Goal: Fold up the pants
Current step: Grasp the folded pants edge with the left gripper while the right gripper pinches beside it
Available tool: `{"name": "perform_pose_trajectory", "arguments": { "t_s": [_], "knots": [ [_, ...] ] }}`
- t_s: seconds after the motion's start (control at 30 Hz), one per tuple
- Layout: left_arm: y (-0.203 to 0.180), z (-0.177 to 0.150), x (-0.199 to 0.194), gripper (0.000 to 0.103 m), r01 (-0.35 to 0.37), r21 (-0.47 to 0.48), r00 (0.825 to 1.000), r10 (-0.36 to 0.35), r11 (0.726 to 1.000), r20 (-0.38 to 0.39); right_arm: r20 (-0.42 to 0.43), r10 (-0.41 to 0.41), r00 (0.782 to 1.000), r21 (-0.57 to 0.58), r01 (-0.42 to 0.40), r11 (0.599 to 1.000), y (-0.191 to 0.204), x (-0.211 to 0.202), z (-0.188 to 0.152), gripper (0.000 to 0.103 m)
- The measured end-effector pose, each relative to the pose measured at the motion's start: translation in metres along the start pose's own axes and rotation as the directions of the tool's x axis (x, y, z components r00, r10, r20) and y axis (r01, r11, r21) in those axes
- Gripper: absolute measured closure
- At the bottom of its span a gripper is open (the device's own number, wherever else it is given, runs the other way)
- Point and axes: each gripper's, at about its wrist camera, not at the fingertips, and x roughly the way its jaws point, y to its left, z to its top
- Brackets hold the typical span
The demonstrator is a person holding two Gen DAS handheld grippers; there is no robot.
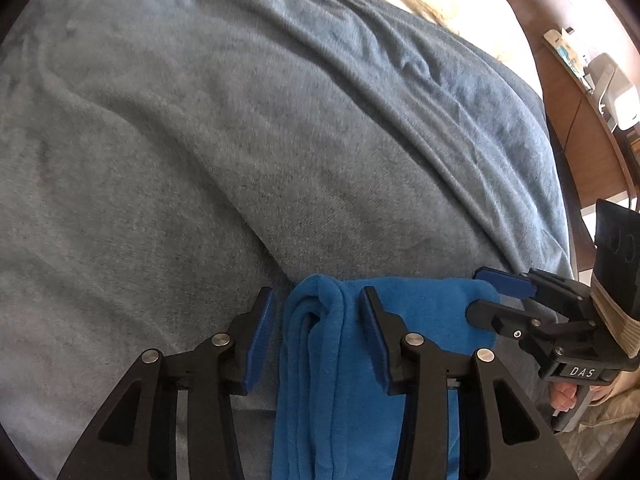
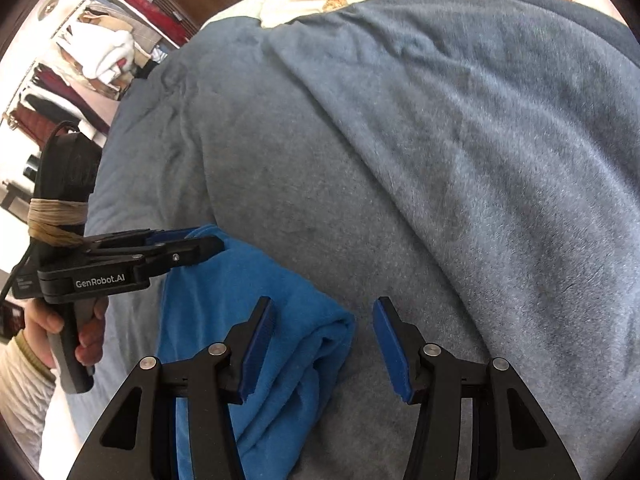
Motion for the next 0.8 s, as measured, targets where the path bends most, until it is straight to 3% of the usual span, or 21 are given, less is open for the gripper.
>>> {"name": "perform_pose_trajectory", "arguments": {
  "t_s": [0.3,0.47,0.57,0.8],
  "knots": [
    [0.001,0.001,0.015,0.064,0.046,-0.011,0.997,-0.046,0.999,-0.054,-0.023,0.002,1.0,-0.007,-0.002,1.0,-0.001,0.011,0.0,0.052],
    [0.0,0.003,0.019,0.072,0.05,-0.029,0.997,-0.052,0.998,-0.061,-0.043,0.024,0.999,-0.014,-0.025,1.0,0.0,0.016,0.0,0.065],
    [-0.004,0.002,0.011,0.076,0.043,-0.034,0.998,-0.044,0.999,-0.037,-0.044,0.034,0.998,-0.027,-0.035,0.999,0.002,0.015,0.001,0.072],
    [-0.02,-0.008,-0.031,0.077,0.004,-0.008,0.998,-0.003,1.0,0.064,-0.004,0.056,0.998,-0.104,-0.056,0.993,0.022,-0.011,0.005,0.078]
  ]
}}
